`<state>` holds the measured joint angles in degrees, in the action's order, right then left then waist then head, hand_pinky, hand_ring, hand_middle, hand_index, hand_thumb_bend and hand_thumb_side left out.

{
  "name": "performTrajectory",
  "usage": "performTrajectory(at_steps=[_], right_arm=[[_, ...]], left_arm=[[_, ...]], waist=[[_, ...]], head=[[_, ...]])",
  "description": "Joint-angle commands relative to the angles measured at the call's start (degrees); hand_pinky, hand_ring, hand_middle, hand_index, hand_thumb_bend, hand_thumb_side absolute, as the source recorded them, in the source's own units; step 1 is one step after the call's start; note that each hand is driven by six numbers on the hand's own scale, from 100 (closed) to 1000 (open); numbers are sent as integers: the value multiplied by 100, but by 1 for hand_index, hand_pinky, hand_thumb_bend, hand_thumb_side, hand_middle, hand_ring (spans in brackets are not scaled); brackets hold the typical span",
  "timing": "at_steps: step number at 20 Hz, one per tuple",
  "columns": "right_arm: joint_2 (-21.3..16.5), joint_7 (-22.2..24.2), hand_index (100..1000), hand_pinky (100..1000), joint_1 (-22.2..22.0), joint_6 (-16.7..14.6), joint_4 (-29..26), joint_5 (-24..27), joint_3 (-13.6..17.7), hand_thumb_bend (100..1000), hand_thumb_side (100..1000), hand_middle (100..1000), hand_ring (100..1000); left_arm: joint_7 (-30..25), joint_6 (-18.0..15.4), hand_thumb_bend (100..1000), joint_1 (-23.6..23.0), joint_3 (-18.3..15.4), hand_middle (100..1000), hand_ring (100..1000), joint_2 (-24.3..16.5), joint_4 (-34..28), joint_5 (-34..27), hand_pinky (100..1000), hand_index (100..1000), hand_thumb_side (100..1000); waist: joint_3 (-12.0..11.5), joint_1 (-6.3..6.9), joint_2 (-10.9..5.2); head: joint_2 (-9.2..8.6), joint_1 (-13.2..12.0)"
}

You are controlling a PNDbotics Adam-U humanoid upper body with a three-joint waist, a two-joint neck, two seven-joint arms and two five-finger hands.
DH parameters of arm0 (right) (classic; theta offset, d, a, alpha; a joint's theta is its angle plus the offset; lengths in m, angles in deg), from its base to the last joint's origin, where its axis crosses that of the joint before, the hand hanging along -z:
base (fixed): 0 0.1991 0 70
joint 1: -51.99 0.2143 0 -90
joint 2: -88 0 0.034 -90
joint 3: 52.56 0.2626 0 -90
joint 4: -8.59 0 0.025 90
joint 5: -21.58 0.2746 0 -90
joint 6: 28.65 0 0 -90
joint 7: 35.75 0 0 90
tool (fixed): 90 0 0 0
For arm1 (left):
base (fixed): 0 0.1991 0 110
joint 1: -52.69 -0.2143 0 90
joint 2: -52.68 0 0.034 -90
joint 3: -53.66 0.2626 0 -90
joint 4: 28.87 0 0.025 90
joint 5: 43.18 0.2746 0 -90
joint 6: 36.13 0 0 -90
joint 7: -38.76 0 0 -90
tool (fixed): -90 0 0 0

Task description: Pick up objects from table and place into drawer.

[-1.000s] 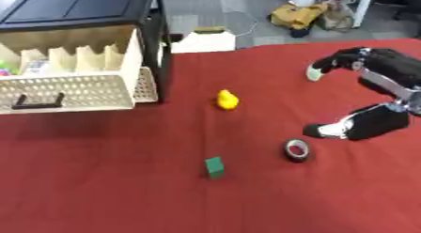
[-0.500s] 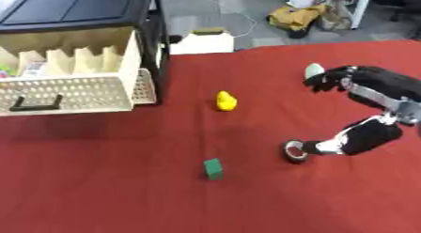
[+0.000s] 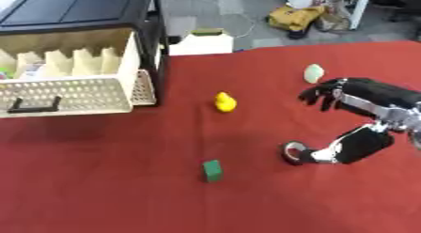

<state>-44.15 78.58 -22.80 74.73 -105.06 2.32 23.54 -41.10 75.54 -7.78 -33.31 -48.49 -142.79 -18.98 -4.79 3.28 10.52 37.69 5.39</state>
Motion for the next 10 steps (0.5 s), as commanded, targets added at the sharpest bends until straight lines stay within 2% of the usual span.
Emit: performTrajectory(at_steps=[1, 10], right_arm=[[-91, 84, 899, 704, 123, 29, -11, -58, -14, 582, 434, 764, 719], [-68, 251, 884, 698, 280, 0, 121, -253, -231, 574, 423, 750, 711]], left_arm=[[-18, -1, 456, 61, -15, 100, 100, -80, -67, -2, 100, 757, 1000], [-12, 16, 442, 63, -16, 100, 100, -42, -67, -1, 100, 751, 1000]], waist=[[-17, -21, -64], [-61, -35, -35]], head=[[-54, 30], [-62, 81]])
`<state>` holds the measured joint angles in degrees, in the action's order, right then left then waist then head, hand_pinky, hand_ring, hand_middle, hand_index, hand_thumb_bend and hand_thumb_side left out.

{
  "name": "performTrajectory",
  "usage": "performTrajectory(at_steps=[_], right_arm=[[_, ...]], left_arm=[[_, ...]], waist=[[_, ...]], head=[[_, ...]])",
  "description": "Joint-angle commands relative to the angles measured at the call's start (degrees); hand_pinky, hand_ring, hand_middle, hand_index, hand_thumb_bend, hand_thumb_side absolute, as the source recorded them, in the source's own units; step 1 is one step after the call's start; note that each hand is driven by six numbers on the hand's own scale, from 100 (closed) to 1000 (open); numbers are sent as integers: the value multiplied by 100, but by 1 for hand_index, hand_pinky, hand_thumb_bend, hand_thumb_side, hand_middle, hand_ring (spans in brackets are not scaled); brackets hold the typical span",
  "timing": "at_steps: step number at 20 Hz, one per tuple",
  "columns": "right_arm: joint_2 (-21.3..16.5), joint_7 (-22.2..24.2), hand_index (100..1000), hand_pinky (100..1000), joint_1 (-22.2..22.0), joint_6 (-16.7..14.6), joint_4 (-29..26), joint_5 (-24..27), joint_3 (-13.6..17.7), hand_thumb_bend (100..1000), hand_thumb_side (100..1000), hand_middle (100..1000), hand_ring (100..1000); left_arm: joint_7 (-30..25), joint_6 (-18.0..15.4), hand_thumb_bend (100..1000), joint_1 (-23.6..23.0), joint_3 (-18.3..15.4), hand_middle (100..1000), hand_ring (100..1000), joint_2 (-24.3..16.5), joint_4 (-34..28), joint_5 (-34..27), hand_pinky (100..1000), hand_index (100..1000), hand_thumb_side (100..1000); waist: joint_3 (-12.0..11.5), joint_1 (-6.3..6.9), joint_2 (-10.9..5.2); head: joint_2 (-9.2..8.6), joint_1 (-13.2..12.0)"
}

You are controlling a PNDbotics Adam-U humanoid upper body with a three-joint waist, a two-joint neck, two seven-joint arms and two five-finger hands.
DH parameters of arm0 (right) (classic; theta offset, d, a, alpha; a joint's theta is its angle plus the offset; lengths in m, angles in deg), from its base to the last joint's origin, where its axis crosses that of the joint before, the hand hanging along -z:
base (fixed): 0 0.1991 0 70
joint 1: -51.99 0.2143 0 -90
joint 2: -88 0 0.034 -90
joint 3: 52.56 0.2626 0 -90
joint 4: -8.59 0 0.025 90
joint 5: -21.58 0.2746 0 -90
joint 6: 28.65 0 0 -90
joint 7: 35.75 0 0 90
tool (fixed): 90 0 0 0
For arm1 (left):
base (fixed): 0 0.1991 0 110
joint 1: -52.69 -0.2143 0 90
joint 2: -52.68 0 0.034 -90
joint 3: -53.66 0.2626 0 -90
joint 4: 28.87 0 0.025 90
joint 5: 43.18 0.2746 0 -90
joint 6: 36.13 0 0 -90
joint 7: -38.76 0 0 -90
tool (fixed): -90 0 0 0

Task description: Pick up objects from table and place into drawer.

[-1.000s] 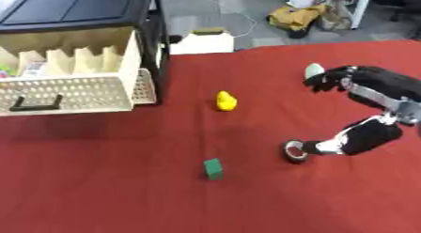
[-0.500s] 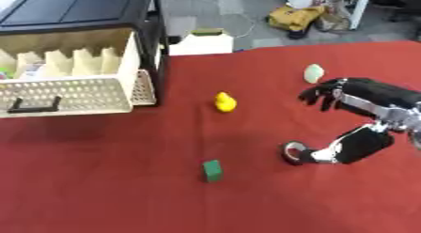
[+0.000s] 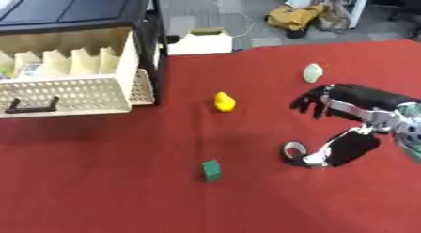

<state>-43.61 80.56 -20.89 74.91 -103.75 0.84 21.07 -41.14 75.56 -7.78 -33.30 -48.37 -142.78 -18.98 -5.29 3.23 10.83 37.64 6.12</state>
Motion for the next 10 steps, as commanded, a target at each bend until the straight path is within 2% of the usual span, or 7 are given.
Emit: performTrajectory(at_steps=[1, 10], right_arm=[[-122, 78, 883, 698, 98, -24, -6, -130, -4, 573, 421, 750, 711], [-92, 252, 858, 689, 128, -61, 187, -323, -192, 558, 379, 737, 701]], left_arm=[[-11, 13, 440, 65, -16, 100, 100, -49, -68, -3, 100, 751, 1000], [-29, -3, 417, 60, -19, 100, 100, -18, -68, -16, 100, 752, 1000]], waist=[[-14, -33, -64], [-66, -46, -35]], head=[[-60, 10], [-97, 39]])
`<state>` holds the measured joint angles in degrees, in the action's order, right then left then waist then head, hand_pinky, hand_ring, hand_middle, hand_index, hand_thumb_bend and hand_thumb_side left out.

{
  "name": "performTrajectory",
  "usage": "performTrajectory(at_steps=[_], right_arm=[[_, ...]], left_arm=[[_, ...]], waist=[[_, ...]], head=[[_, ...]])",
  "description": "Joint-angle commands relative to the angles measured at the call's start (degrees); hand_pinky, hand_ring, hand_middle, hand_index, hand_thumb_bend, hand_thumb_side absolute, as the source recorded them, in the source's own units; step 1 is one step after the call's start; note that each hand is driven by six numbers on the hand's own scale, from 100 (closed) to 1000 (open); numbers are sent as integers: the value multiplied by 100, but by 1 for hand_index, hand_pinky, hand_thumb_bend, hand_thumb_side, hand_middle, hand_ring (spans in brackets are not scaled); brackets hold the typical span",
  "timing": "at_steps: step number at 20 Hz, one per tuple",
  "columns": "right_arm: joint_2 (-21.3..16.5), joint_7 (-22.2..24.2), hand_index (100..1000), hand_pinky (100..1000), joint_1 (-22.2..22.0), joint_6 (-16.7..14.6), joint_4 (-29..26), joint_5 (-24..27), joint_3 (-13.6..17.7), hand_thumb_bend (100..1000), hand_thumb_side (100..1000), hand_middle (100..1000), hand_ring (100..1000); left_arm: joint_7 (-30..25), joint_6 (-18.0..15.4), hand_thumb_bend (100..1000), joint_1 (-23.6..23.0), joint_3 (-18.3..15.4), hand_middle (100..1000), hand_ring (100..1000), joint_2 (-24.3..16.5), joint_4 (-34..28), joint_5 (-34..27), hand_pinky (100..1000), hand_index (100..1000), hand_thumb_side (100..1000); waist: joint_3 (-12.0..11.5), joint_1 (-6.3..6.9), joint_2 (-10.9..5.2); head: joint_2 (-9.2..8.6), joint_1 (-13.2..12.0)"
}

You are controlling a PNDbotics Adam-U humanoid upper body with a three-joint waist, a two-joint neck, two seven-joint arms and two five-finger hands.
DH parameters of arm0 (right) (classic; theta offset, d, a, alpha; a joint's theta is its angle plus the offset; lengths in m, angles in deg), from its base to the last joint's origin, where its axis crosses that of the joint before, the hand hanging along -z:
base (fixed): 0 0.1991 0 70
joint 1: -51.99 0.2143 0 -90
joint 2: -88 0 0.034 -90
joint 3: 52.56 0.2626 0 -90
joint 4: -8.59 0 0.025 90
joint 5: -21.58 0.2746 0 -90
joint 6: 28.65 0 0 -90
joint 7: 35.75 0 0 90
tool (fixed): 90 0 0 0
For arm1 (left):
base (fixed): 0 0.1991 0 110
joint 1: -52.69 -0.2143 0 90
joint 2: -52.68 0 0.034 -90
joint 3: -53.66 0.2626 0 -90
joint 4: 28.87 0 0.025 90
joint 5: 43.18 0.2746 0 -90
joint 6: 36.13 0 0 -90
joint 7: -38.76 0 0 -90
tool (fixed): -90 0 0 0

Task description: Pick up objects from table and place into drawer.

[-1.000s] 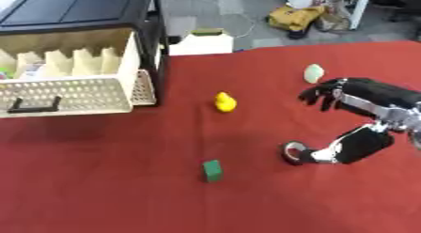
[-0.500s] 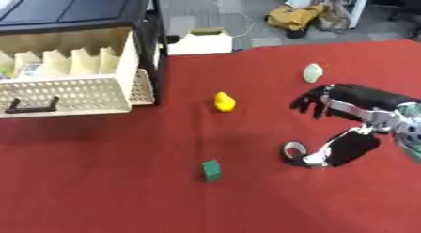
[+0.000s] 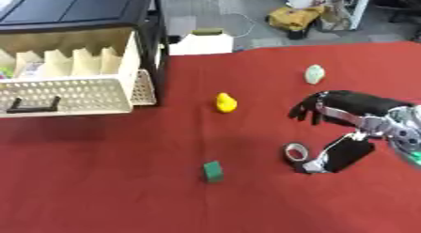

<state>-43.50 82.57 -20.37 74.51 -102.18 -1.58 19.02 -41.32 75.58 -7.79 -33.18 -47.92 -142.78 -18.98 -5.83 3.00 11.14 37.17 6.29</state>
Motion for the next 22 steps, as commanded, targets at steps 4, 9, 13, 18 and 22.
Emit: performTrajectory(at_steps=[4, 9, 13, 18, 22], right_arm=[[-92, 90, 847, 685, 94, -54, 83, -201, -53, 529, 374, 727, 696], [-55, 112, 843, 682, 130, -78, 206, -370, -131, 503, 381, 725, 686], [-10, 93, 850, 682, 180, -65, 290, -400, -168, 490, 392, 725, 684], [55, 80, 857, 683, 247, -22, 395, -408, -233, 476, 388, 718, 685], [101, 104, 861, 680, 285, -10, 497, -409, -284, 468, 367, 717, 682]], left_arm=[[-13, -9, 408, 63, -31, 100, 100, -58, -68, -18, 100, 752, 1000], [-30, -21, 398, 55, -25, 100, 100, -46, -68, -19, 100, 732, 1000], [-32, -22, 391, 50, -27, 100, 100, -34, -68, -21, 100, 728, 1000], [-33, -23, 381, 34, -32, 100, 100, -15, -68, -27, 100, 726, 1000], [-35, -27, 375, 26, -39, 100, 100, -1, -68, -27, 100, 725, 1000]], waist=[[-20, -25, -55], [-30, -30, -41], [-48, -26, -35], [-57, -24, -22], [-68, -22, -1]], head=[[-49, 32], [-59, 48], [-74, 60], [-97, 68], [-111, 70]])
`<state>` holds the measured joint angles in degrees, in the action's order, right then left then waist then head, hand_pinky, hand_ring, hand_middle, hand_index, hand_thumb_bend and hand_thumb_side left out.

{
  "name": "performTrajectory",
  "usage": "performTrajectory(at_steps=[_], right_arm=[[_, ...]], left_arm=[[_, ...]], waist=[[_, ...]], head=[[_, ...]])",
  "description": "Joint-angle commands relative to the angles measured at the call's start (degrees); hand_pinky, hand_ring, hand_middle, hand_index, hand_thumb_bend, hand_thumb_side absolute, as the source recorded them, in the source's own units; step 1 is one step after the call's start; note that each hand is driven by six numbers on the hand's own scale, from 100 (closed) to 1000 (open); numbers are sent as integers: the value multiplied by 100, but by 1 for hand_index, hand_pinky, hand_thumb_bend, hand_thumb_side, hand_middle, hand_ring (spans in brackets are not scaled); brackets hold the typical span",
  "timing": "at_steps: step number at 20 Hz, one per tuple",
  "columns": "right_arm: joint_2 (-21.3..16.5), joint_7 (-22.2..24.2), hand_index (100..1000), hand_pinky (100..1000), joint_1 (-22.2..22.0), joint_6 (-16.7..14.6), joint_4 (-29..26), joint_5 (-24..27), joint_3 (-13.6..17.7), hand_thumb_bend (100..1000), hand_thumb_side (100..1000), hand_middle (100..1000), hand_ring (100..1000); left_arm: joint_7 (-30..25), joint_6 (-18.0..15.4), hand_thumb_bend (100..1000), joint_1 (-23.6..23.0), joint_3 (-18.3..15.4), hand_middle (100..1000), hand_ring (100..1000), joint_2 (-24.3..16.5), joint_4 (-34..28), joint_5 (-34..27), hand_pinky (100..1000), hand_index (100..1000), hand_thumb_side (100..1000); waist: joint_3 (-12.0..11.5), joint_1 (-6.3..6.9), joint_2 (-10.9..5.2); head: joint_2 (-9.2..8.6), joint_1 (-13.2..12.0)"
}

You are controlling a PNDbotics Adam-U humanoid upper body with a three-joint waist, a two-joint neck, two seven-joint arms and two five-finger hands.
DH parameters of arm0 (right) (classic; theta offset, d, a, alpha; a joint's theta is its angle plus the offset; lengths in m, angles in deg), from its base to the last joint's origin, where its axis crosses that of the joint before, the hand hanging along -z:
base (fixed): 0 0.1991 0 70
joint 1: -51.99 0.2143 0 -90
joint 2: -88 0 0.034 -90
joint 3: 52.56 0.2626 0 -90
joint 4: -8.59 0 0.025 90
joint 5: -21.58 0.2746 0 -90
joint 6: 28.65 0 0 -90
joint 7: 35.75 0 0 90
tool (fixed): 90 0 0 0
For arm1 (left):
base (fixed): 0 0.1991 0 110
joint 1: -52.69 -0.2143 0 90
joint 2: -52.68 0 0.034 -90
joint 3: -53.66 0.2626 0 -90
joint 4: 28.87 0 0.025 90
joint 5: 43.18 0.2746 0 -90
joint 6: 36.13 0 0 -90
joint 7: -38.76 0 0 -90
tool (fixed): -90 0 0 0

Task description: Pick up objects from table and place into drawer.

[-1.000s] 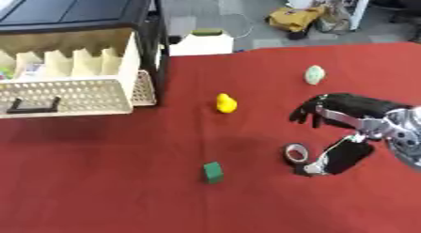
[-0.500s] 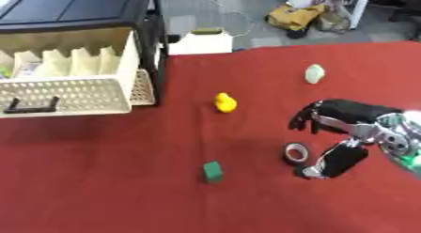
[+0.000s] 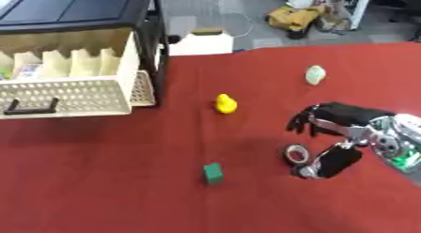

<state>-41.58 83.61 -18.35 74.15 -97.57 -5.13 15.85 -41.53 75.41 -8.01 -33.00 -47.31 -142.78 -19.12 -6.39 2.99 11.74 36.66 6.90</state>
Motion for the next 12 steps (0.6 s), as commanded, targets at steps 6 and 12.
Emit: performTrajectory(at_steps=[6, 12], right_arm=[[-45, 82, 855, 680, 98, 41, 162, -23, -12, 434, 295, 710, 683], [-17, 71, 850, 680, 114, 88, 253, -39, -13, 403, 287, 713, 686]], left_arm=[[-11, -9, 368, 41, -67, 100, 100, -49, -68, -13, 100, 724, 1000], [-17, -17, 355, 26, -64, 100, 100, -33, -68, -17, 100, 716, 1000]], waist=[[-22, -10, -45], [-18, -1, -30]], head=[[-70, 18], [-86, 33]])
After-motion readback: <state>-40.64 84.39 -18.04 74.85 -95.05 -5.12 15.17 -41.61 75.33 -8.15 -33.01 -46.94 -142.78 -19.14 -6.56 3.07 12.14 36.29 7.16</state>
